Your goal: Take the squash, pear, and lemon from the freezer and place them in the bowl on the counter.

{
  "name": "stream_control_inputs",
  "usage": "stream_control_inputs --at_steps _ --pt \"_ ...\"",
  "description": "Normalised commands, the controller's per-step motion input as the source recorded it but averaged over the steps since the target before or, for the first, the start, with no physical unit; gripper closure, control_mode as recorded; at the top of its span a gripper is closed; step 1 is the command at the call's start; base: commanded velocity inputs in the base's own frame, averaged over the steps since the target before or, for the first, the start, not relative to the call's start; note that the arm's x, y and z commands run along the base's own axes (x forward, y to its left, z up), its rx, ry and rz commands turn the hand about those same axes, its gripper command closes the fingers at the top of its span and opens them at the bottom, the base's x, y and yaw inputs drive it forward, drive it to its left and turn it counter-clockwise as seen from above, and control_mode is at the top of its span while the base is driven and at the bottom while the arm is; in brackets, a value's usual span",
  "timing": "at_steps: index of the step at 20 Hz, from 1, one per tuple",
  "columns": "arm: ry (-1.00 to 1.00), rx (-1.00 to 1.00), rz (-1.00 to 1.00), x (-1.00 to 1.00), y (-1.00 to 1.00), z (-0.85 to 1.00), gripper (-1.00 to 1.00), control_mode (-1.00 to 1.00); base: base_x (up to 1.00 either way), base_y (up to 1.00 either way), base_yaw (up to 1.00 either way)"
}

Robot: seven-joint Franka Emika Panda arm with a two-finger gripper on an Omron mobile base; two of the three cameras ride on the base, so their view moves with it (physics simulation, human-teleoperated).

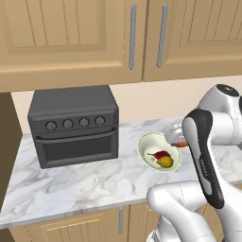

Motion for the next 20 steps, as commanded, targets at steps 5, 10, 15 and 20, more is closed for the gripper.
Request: stream_control_inputs --at_steps 5,10,15,20 --pt "0.04 0.01 0.05 0.59 0.0 -0.47 1.0 -1.0 0.0 0.0 0.0" --pt "0.03 0.0 0.04 0.59 0.0 -0.42 1.0 -1.0 0.0 0.0 0.0" --pt "0.1 0.0 0.02 0.52 0.0 -0.36 1.0 -1.0 0.0 0.0 0.0" --pt "0.11 0.0 0.0 0.51 0.0 -0.27 1.0 -1.0 0.0 0.0 0.0"
